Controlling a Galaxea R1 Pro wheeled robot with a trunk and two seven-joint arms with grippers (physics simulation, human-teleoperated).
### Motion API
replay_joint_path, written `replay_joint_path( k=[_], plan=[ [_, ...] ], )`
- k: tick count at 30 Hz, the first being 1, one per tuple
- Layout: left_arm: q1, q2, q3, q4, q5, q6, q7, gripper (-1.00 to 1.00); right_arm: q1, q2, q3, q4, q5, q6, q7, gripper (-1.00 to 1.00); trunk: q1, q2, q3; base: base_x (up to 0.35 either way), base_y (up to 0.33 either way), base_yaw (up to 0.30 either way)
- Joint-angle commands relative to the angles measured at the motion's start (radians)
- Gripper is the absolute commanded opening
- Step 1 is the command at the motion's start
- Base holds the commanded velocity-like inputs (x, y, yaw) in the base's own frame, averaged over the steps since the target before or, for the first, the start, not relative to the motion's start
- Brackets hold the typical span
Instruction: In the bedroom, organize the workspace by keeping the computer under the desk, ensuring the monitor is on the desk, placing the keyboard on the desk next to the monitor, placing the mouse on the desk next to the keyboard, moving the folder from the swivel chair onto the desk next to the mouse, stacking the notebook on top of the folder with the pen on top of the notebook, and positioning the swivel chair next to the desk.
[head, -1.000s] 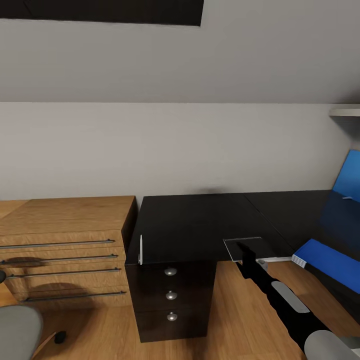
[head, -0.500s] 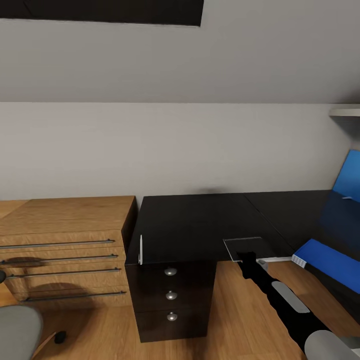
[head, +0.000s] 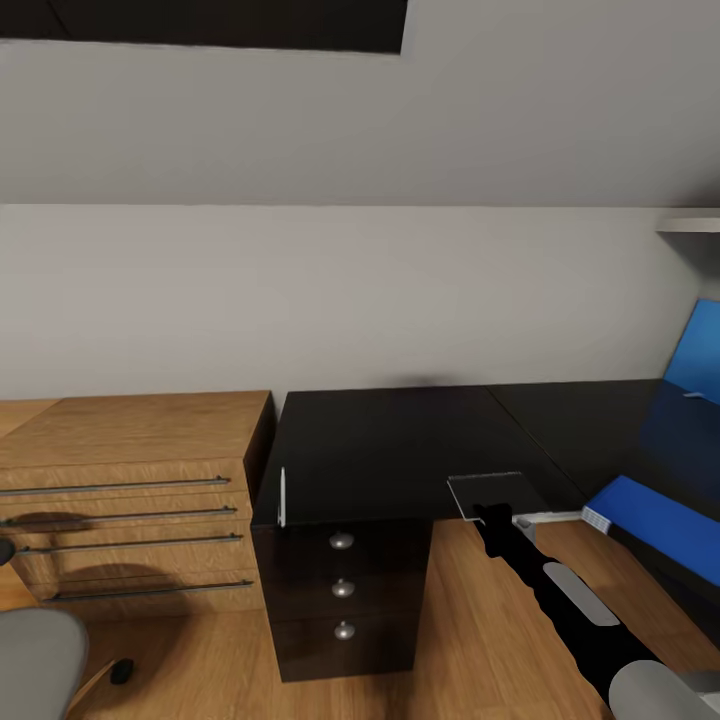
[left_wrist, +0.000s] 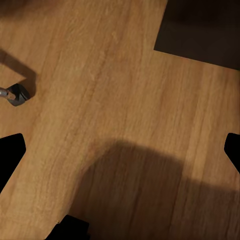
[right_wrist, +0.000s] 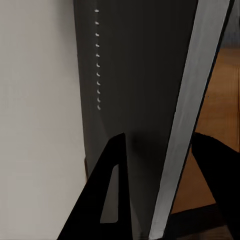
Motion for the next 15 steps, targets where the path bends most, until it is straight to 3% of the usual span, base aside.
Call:
replay_joint_path(
  k=[1,15],
  plan=[
    [-0.001,0.001,-0.008,0.0,0.011,-0.008,0.006,1.0,-0.001,-0.001,0.005,0.001,-0.009,0.0,0.005,-1.0,0.0,-0.001,-0.001,-0.119,0.0,0.0],
    [-0.001,0.001,-0.008,0.0,0.011,-0.012,0.007,1.0,-0.001,-0.001,0.005,0.0,-0.009,0.0,0.005,-1.0,0.0,-0.001,-0.001,-0.018,0.0,0.0]
  ],
)
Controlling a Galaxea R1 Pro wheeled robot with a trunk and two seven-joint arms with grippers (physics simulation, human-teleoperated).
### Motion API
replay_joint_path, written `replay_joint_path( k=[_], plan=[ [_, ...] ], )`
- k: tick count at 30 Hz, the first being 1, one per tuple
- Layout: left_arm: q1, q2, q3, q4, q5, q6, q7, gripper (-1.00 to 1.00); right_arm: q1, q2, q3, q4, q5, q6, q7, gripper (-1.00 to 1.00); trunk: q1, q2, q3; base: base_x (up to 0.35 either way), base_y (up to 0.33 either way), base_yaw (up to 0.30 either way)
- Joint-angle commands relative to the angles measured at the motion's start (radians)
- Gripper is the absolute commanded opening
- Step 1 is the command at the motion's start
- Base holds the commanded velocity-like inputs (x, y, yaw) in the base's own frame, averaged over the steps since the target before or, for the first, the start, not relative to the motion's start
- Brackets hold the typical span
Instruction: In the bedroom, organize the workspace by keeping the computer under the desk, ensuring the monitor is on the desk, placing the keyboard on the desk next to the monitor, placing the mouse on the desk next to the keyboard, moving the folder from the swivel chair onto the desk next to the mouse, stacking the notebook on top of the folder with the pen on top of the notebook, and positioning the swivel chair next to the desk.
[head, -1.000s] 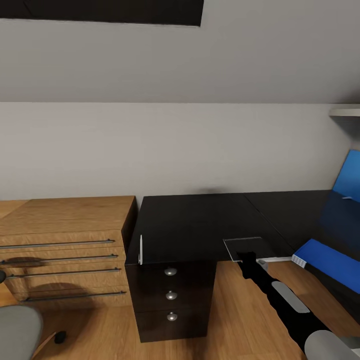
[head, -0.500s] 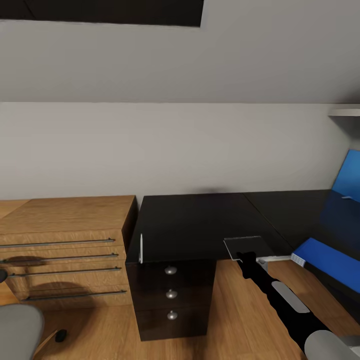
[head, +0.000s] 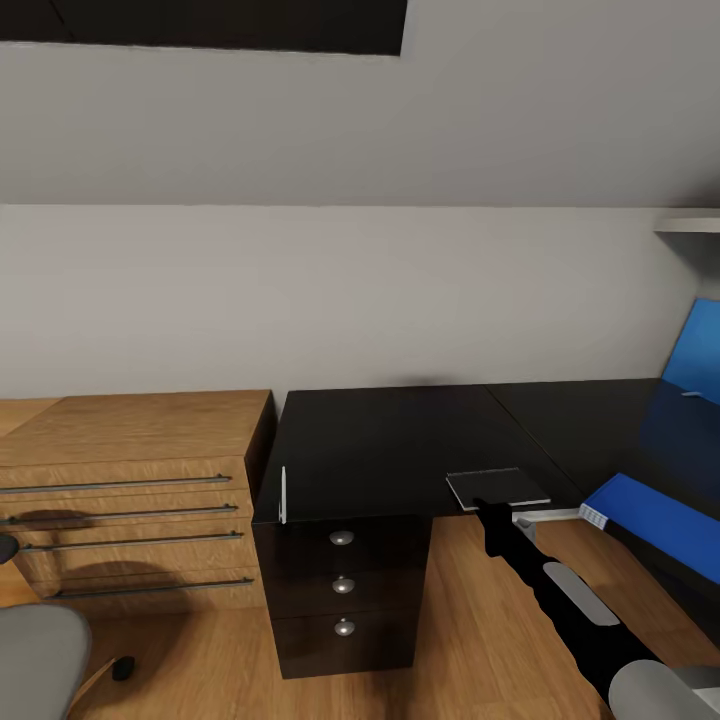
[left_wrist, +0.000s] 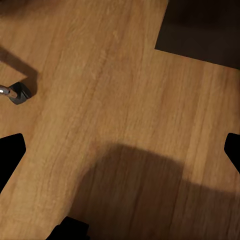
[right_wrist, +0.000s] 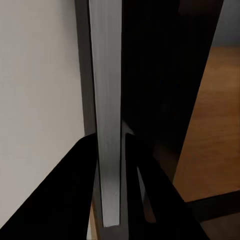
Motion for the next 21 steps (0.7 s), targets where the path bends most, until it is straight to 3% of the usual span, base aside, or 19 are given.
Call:
replay_joint_path(
  k=[1,7,18,21],
  plan=[
    [-0.001,0.001,-0.008,0.0,0.011,-0.006,0.007,1.0,-0.001,-0.001,0.005,0.001,-0.009,0.0,0.003,-1.0,0.0,0.0,-0.001,0.0,0.0,0.0],
    [-0.001,0.001,-0.008,0.0,0.011,-0.006,0.007,1.0,-0.001,-0.001,0.005,0.001,-0.009,0.0,0.003,-1.0,0.0,0.0,-0.001,0.0,0.0,0.0],
    [-0.001,0.001,-0.008,0.0,0.011,-0.006,0.008,1.0,-0.001,-0.003,0.005,-0.008,-0.006,-0.001,0.006,-1.0,-0.042,0.077,0.033,0.0,0.0,0.0],
    [-0.001,0.001,-0.008,0.002,0.011,-0.006,0.008,1.0,-0.001,-0.004,0.007,-0.049,-0.005,-0.001,0.002,-1.0,-0.054,0.098,0.043,0.0,0.0,0.0]
  ],
)
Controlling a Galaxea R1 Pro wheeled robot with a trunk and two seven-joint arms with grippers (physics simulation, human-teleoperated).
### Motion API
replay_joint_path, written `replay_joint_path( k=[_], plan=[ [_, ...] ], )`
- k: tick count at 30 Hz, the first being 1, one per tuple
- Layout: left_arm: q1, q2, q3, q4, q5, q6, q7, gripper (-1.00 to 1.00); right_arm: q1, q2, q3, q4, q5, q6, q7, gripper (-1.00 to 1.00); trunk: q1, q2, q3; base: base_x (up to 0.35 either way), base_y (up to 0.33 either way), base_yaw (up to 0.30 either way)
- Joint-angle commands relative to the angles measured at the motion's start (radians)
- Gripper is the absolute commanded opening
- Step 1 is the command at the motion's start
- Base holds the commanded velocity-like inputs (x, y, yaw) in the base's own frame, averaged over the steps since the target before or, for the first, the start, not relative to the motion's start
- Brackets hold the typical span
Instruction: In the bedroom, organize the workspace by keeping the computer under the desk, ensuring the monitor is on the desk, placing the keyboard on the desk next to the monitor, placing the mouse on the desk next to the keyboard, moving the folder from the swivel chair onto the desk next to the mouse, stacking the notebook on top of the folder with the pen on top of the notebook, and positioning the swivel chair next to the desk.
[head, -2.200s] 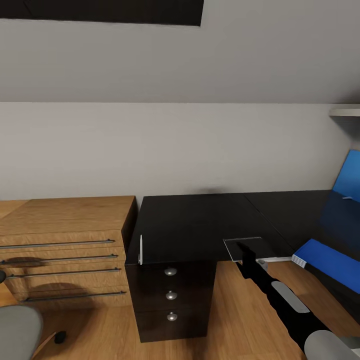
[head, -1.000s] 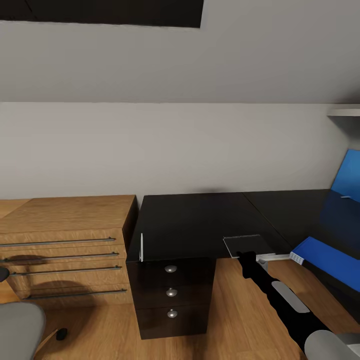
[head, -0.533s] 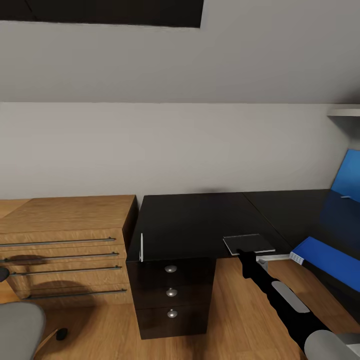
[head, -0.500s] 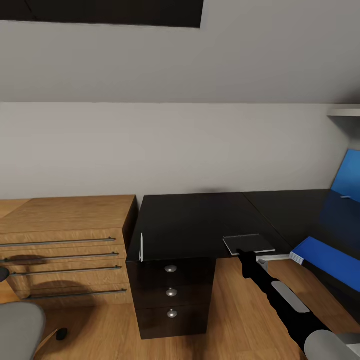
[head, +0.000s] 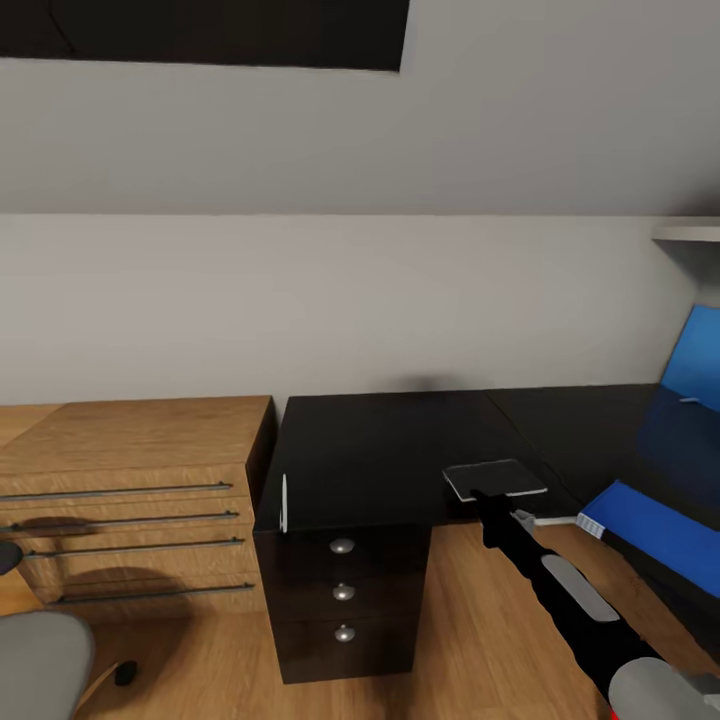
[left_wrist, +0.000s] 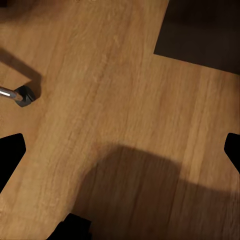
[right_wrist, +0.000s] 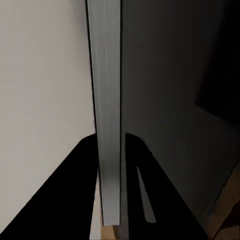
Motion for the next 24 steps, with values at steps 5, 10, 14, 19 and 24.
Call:
replay_joint_path(
  k=[5,10,14,19,24],
  plan=[
    [-0.001,0.001,-0.008,0.0,0.011,-0.006,0.006,1.0,-0.001,-0.015,0.004,-0.011,-0.009,0.002,0.007,-1.0,-0.016,0.028,0.012,0.0,0.0,0.0],
    [-0.001,0.001,-0.008,0.001,0.012,-0.005,0.006,1.0,-0.001,-0.044,0.004,-0.02,-0.009,0.001,0.009,-1.0,-0.016,0.028,0.012,0.0,0.0,-0.058],
    [-0.001,0.001,-0.008,0.001,0.013,-0.005,0.006,1.0,-0.001,-0.06,0.005,-0.023,-0.01,0.001,0.009,-1.0,-0.016,0.028,0.012,0.0,0.0,-0.224],
    [-0.001,0.001,-0.008,0.002,0.014,-0.005,0.006,1.0,-0.001,-0.065,0.004,-0.023,-0.01,0.001,0.01,-1.0,-0.016,0.028,0.012,0.0,0.0,-0.26],
    [-0.001,0.001,-0.009,0.002,0.014,-0.005,0.006,1.0,-0.001,-0.065,0.004,-0.023,-0.009,0.001,0.017,-1.0,-0.016,0.028,0.012,0.0,0.0,-0.266]
  ],
)
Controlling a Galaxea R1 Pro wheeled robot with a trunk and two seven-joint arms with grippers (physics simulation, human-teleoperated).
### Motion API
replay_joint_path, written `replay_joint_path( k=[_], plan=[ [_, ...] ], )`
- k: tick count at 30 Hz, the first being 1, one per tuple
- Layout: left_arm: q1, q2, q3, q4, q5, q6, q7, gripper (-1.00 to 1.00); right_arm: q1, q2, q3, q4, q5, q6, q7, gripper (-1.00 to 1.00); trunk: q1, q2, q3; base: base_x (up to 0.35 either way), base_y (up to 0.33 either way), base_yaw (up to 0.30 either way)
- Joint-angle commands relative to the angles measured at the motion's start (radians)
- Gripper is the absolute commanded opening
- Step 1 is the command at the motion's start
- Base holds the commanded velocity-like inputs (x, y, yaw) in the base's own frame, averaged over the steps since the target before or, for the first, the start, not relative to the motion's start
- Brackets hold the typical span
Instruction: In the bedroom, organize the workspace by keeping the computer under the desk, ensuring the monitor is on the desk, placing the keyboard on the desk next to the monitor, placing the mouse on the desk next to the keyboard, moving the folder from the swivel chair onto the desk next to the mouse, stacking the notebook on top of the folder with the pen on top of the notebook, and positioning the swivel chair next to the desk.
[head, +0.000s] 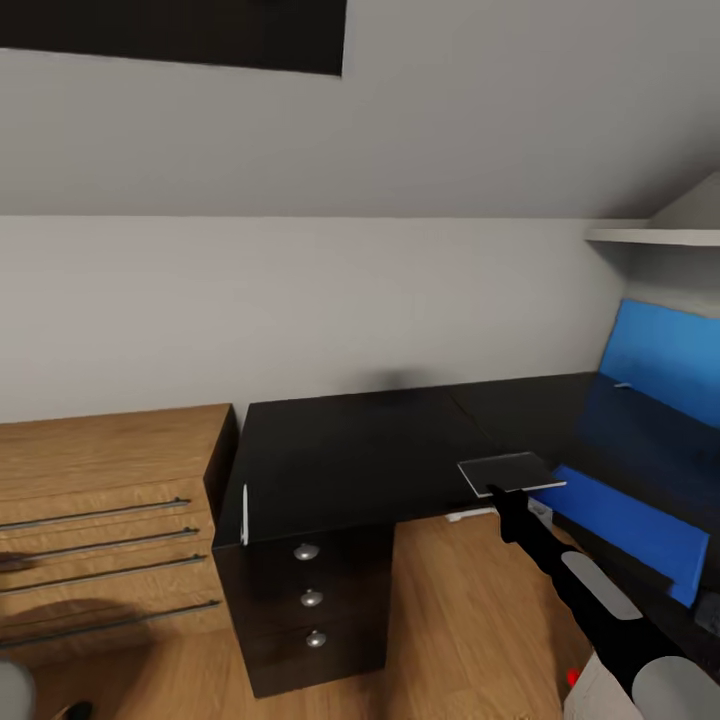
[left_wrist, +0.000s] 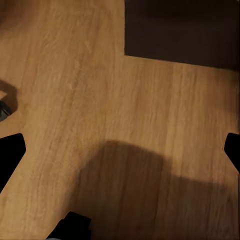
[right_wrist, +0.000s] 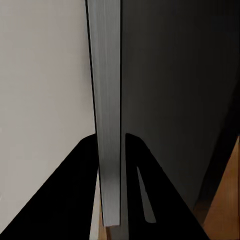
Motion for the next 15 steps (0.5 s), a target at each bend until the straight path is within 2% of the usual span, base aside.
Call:
replay_joint_path(
  k=[1,15],
  plan=[
    [-0.001,0.001,-0.008,0.0,0.011,-0.006,0.007,1.0,-0.001,-0.001,0.005,0.001,-0.01,0.0,0.007,-1.0,0.0,-0.001,-0.001,0.0,0.0,-0.266],
    [-0.001,0.0,-0.008,0.001,0.01,-0.006,0.005,1.0,-0.001,-0.006,0.004,0.002,-0.01,0.0,0.029,-1.0,0.0,-0.001,-0.001,0.0,0.0,-0.267]
  ],
)
